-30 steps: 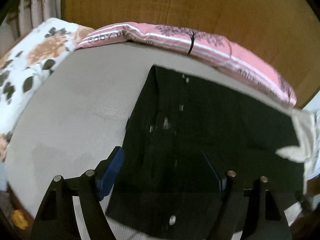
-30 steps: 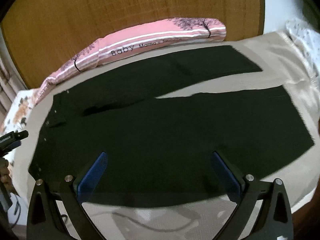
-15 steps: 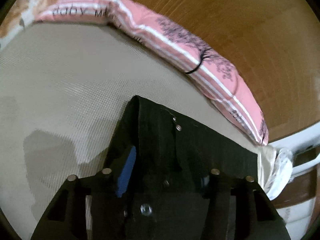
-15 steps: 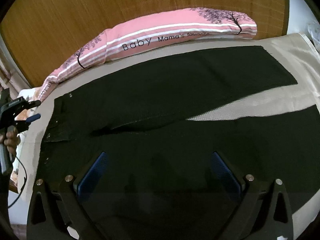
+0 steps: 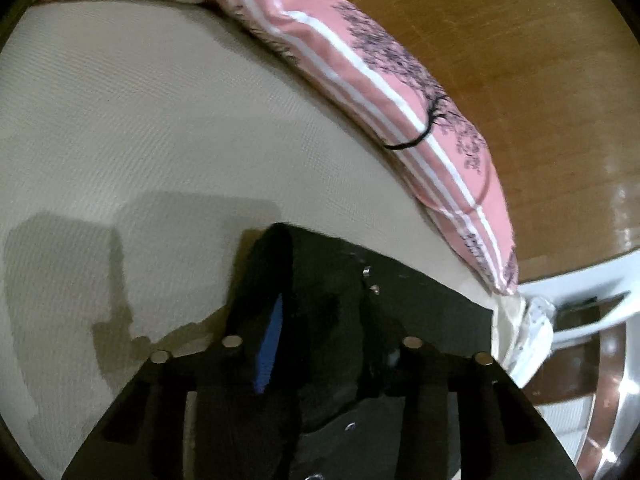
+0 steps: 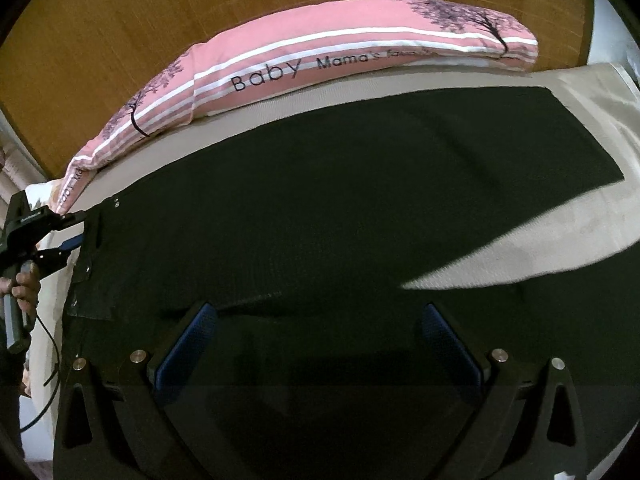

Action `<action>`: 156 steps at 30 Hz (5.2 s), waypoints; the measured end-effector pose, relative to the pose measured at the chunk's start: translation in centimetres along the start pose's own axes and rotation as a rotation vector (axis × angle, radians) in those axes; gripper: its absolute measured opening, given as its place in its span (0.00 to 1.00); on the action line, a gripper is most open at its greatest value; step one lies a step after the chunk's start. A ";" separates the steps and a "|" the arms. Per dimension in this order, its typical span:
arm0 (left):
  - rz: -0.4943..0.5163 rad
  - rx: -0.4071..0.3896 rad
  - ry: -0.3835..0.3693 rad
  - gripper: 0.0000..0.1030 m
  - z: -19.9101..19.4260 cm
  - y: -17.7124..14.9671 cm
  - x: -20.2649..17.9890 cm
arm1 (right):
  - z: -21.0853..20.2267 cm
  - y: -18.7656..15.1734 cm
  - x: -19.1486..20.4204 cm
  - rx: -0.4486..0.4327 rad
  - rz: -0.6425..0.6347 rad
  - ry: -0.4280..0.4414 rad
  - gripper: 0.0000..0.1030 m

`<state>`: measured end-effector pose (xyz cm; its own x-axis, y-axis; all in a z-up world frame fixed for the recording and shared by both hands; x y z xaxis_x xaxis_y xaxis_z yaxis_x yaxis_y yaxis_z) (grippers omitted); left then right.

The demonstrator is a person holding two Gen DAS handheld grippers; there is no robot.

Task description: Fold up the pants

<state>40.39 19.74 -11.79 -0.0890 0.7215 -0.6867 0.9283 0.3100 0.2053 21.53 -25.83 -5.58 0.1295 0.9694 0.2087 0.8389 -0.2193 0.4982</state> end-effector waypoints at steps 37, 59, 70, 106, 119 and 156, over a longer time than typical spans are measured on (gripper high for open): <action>0.402 -0.297 -0.105 0.08 -7.2 -4.7 -9.8 | 11.4 19.3 7.2 0.323 -0.896 0.294 1.00; 0.426 -0.309 -0.052 0.08 -8.1 -5.3 -10.1 | 14.6 19.0 4.0 0.509 -0.975 0.372 0.13; 0.481 -0.326 0.022 0.08 -8.8 -6.7 -10.2 | 5.8 14.2 5.4 0.196 -0.952 0.136 0.08; 0.581 -0.033 0.269 0.17 -10.2 -26.0 -4.4 | -2.7 -7.3 -3.1 0.134 -0.557 0.009 0.11; 0.317 -0.066 0.232 0.40 -14.2 -27.7 -3.1 | -7.3 -9.3 -5.0 0.055 -0.300 0.087 0.40; -0.016 -0.214 -0.014 0.13 -13.2 -25.2 -5.9 | -3.0 -7.7 -16.5 -0.071 0.512 0.389 0.36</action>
<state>12.70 15.86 -3.74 -0.0972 0.7072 -0.7003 0.8287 0.4472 0.3365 11.37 -40.51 -10.37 0.2922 0.6319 0.7178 0.6829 -0.6633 0.3059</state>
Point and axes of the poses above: each gripper's, at about its wrist camera, not at the fingertips, and z roughly the way its jaws point, x to its left, y to its top, the point moved 1 cm from there along z, roughly the way its jaws point
